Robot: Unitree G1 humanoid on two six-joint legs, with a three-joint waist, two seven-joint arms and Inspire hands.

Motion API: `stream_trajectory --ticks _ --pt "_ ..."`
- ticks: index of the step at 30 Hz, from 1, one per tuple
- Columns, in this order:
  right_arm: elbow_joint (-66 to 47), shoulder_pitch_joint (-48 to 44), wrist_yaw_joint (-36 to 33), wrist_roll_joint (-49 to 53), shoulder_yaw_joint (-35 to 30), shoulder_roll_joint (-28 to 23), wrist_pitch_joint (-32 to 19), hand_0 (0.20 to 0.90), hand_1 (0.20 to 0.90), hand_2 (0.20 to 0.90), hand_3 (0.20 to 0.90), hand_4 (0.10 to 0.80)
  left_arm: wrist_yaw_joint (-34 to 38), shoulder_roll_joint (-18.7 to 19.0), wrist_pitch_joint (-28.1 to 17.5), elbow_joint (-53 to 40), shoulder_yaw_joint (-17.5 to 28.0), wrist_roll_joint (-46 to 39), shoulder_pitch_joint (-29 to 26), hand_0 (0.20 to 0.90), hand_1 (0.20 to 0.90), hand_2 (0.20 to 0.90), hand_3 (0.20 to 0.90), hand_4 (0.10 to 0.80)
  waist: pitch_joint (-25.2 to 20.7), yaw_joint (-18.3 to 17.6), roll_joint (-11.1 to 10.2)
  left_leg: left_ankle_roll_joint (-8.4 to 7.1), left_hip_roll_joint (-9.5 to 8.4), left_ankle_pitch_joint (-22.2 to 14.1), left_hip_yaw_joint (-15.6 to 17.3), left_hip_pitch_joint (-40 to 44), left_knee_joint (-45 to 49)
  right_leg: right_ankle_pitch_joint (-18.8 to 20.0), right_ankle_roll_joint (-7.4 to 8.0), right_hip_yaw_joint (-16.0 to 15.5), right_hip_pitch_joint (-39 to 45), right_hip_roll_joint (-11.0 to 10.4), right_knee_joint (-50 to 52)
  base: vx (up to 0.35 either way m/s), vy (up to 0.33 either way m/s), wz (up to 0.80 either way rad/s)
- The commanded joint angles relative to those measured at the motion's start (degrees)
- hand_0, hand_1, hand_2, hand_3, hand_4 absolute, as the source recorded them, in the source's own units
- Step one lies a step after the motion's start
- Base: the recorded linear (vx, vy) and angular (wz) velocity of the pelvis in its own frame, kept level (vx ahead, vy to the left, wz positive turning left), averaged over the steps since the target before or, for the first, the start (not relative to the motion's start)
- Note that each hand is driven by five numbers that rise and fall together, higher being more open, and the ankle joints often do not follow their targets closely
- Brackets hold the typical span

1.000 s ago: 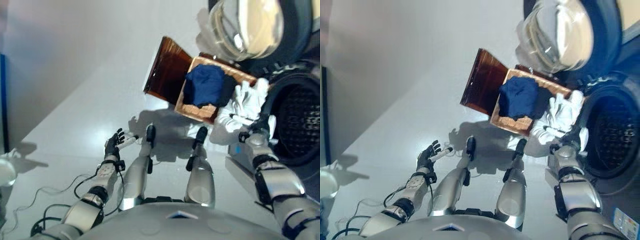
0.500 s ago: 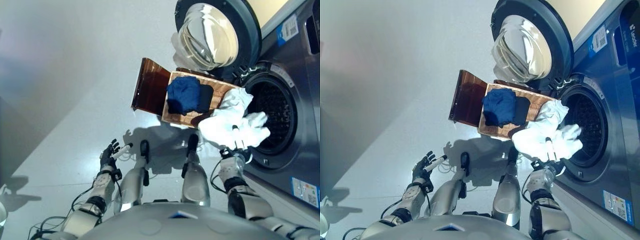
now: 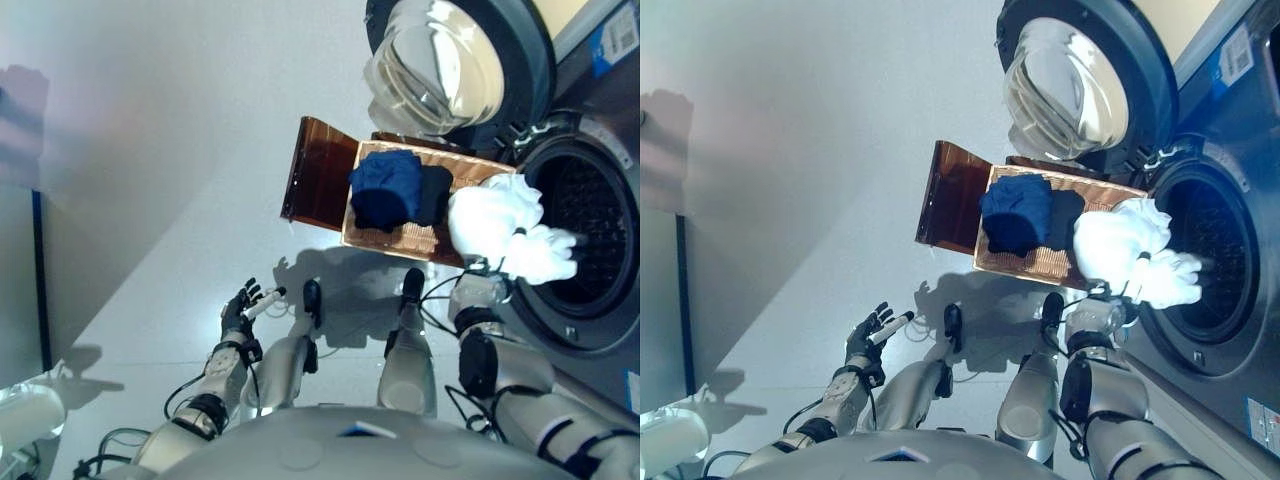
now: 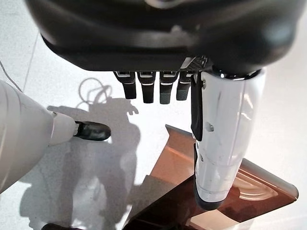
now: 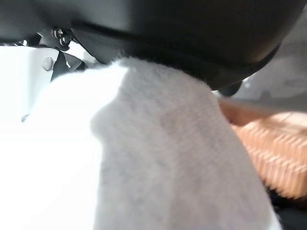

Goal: Pick up the clothes and place them into the washing machine

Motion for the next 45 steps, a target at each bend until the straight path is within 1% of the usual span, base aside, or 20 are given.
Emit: stream_trajectory --ticks 1,10,12,13,16,18,20,21,22,25,27,31,32,33,37,39,40,42,44,45 --pt "1.72 -6.46 -1.35 -1.58 -2.34 -10.15 -7.49 0.2 0.2 0.2 0.2 0.3 0.48 1.67 -2.49 0.36 -0.02 -0.34 -1.63 0.9 0.9 0.9 0.9 0.8 2.7 0.13 -1.16 -7.44 1.72 -1.93 -1.56 0.72 -0.48 -1.53 2.97 1.27 1.54 -3.89 1.77 0.0 0.0 0.0" --pt "3.14 -11.3 -6.65 -3.48 -6.47 -21.36 -9.7 0.2 0.2 0.2 0.2 0.3 0.96 1.57 -2.66 -0.51 -1.65 0.42 -1.65 0.9 0.9 0.9 0.9 0.8 3.04 0.29 2.07 -7.95 1.52 -1.61 -1.71 -1.09 -0.48 -2.59 2.44 2.51 -1.76 -3.88 3.95 0.002 0.001 0.01" --pt "3.01 -11.98 -7.49 -4.34 -6.33 -22.67 -9.96 0.2 0.2 0.2 0.2 0.3 1.08 1.65 -2.74 -0.75 -1.61 0.56 -1.73 0.9 0.9 0.9 0.9 0.8 3.14 0.39 2.38 -7.99 1.37 -1.52 -1.77 -1.58 -0.48 -2.63 2.41 2.75 -2.68 -3.84 4.33 -0.041 -0.003 -0.06" --pt "3.01 -13.38 -9.25 -5.34 -6.05 -25.44 -10.53 0.2 0.2 0.2 0.2 0.3 1.24 1.94 -3.04 -1.48 -1.86 0.81 -1.89 0.9 0.9 0.9 0.9 0.8 3.5 0.39 2.91 -8.1 1.16 -1.49 -1.81 -2.71 -0.48 -2.78 2.26 3.31 -4.21 -3.75 4.69 -0.059 -0.014 -0.09" --pt "3.74 -15.15 -11.45 -6.67 -5.37 -28.27 -11.35 0.2 0.2 0.2 0.2 0.3 1.65 2.44 -3.51 -2.63 -2.48 0.75 -2.22 0.9 0.9 0.9 0.9 0.8 3.87 0.51 3.59 -8.3 1.47 -1.17 -1.79 -4.42 -0.48 -2.77 2.08 3.86 -6.5 -3.61 5.33 -0.048 -0.014 -0.05" --pt "3.73 -15.87 -12.65 -7.37 -5.21 -28.91 -11.78 0.2 0.2 0.2 0.2 0.3 1.79 2.35 -3.71 -3.14 -2.78 0.72 -2.38 0.9 0.9 0.9 0.9 0.8 3.94 0.46 3.87 -8.36 1.52 -1.08 -1.62 -5.11 -0.48 -2.82 1.99 4.28 -7.77 -3.43 5.86 -0.031 0.006 0.0" --pt "2.48 -17.26 -15.27 -7.99 -6.07 -30.94 -13.82 0.2 0.2 0.2 0.2 0.3 2.24 3.02 -4.21 -5.02 -3.42 1.03 -2.55 0.9 0.9 0.9 0.9 0.8 3.85 0.37 4.5 -8.61 1.56 -1.46 -1.24 -6.42 -0.48 -3.54 2.01 5.25 -10.11 -3.52 6.78 -0.018 0.013 -0.02" --pt "2.09 -17.94 -16.28 -8.66 -5.7 -30.7 -14.37 0.2 0.2 0.2 0.2 0.3 2.46 3.02 -4.26 -5.41 -3.71 1.04 -2.65 0.9 0.9 0.9 0.9 0.8 3.83 0.48 4.76 -8.59 1.34 -0.92 -1.24 -7.2 -0.48 -3.01 1.9 5.54 -11.44 -3.6 7.41 0.018 0.033 -0.04" --pt "1.36 -18.87 -16.51 -8.49 -5.51 -31.03 -14.94 0.2 0.2 0.2 0.2 0.3 2.71 3.22 -4.29 -5.42 -3.83 1.11 -2.74 0.9 0.9 0.9 0.9 0.8 3.59 0.61 4.86 -8.63 1.39 -1.56 -1.2 -7.22 -0.48 -3.7 1.97 5.88 -11.89 -3.56 7.78 -0.03 0.036 -0.04" --pt "1.04 -20.1 -16.94 -8.68 -4.76 -31.56 -15.48 0.2 0.2 0.2 0.2 0.3 2.97 3.33 -4.47 -5.76 -4.22 1.2 -2.81 0.9 0.9 0.9 0.9 0.8 3.39 0.56 4.89 -8.67 1.4 -1.06 -0.91 -7.84 -0.48 -3.47 1.76 6.61 -13.34 -3.44 8.81 0.036 0.001 -0.07" --pt "-0.21 -20.94 -17.2 -8.76 -4.48 -31.86 -16.57 0.2 0.2 0.2 0.2 0.3 2.89 3.5 -4.6 -6.1 -4.25 1.07 -2.41 0.9 0.9 0.9 0.9 0.8 2.97 0.69 4.92 -8.78 1.42 -1.69 -0.97 -7.48 -0.48 -4.47 1.73 7.06 -13.58 -3.14 9.49 0.053 -0.005 -0.04" --pt "-2.32 -22.78 -19.14 -10.38 -3.92 -34.55 -17.9 0.2 0.2 0.2 0.2 0.3 3.01 4.18 -4.54 -6.54 -3.93 1.23 -2.07 0.9 0.9 0.9 0.9 0.8 2.39 0.59 4.99 -9.08 1.44 -1.46 -1.22 -7.54 -0.48 -4.81 1.57 7.27 -14.03 -3.06 10.54 0.017 -0.007 0.01" --pt "-2.81 -23.01 -19.52 -10.93 -3.81 -35.09 -18.31 0.2 0.2 0.2 0.2 0.3 3.0 4.26 -4.56 -6.47 -3.96 1.23 -2.0 0.9 0.9 0.9 0.9 0.8 2.18 0.56 4.93 -9.13 1.46 -1.99 -1.24 -7.31 -0.48 -5.44 1.61 7.31 -13.89 -2.92 10.72 0.0 0.0 0.0" --pt "-3.35 -23.31 -19.92 -11.43 -3.67 -35.47 -18.51 0.2 0.2 0.2 0.2 0.3 3.02 4.27 -4.48 -6.27 -3.96 1.29 -2.07 0.9 0.9 0.9 0.9 0.8 2.23 0.43 4.96 -9.17 1.49 -1.5 -1.28 -7.48 -0.48 -5.02 1.5 7.25 -14.09 -2.91 10.8 0.0 0.0 0.0" --pt "-5.39 -23.94 -21.39 -13.19 -3.31 -37.33 -20.02 0.2 0.2 0.2 0.2 0.3 3.3 4.83 -4.71 -6.31 -3.52 1.41 -2.02 0.9 0.9 0.9 0.9 0.8 1.83 0.24 4.96 -9.37 1.82 -2.24 -1.36 -6.78 -0.48 -6.18 1.57 6.99 -13.6 -2.67 11.28 0.018 -0.015 0.01" --pt "-5.35 -23.99 -21.68 -13.46 -3.46 -37.96 -20.0 0.2 0.2 0.2 0.2 0.3 3.36 4.89 -4.73 -6.09 -3.41 1.49 -2.03 0.9 0.9 0.9 0.9 0.8 1.85 0.05 4.97 -9.39 1.79 -1.68 -1.4 -7.04 -0.48 -5.55 1.47 6.88 -13.78 -2.73 11.18 0.0 0.0 0.0" --pt "-5.1 -23.87 -22.8 -14.05 -3.67 -38.65 -20.71 0.2 0.2 0.2 0.2 0.3 3.49 5.02 -4.95 -5.97 -3.13 1.3 -1.94 0.9 0.9 0.9 0.9 0.8 1.66 -0.06 5.05 -9.44 1.89 -2.35 -1.44 -6.59 -0.48 -6.39 1.51 6.95 -13.41 -2.52 11.37 0.0 0.0 0.0" --pt "-5.11 -23.66 -23.43 -14.34 -3.99 -39.02 -20.85 0.2 0.2 0.2 0.2 0.3 3.47 5.02 -4.94 -6.02 -3.06 1.09 -1.88 0.9 0.9 0.9 0.9 0.8 1.82 -0.33 5.09 -9.43 1.87 -1.77 -1.59 -6.83 -0.48 -5.78 1.38 7.03 -13.66 -2.49 11.4 0.0 0.0 0.0" --pt "-3.84 -22.77 -25.8 -15.41 -4.79 -39.6 -20.81 0.2 0.2 0.2 0.2 0.3 3.59 4.85 -4.99 -5.73 -3.16 0.87 -1.55 0.9 0.9 0.9 0.9 0.8 1.77 -0.66 5.37 -9.36 1.93 -2.45 -1.59 -6.41 -0.48 -6.69 1.39 7.25 -13.42 -2.24 11.69 0.02 0.005 0.0" --pt "-3.92 -22.4 -26.4 -16.09 -5.0 -39.65 -20.64 0.2 0.2 0.2 0.2 0.3 3.58 4.79 -5.04 -5.6 -3.14 0.74 -1.43 0.9 0.9 0.9 0.9 0.8 1.98 -0.8 5.55 -9.29 1.83 -1.96 -1.63 -6.6 -0.48 -6.04 1.28 7.27 -13.65 -2.28 11.68 0.0 0.0 0.0"
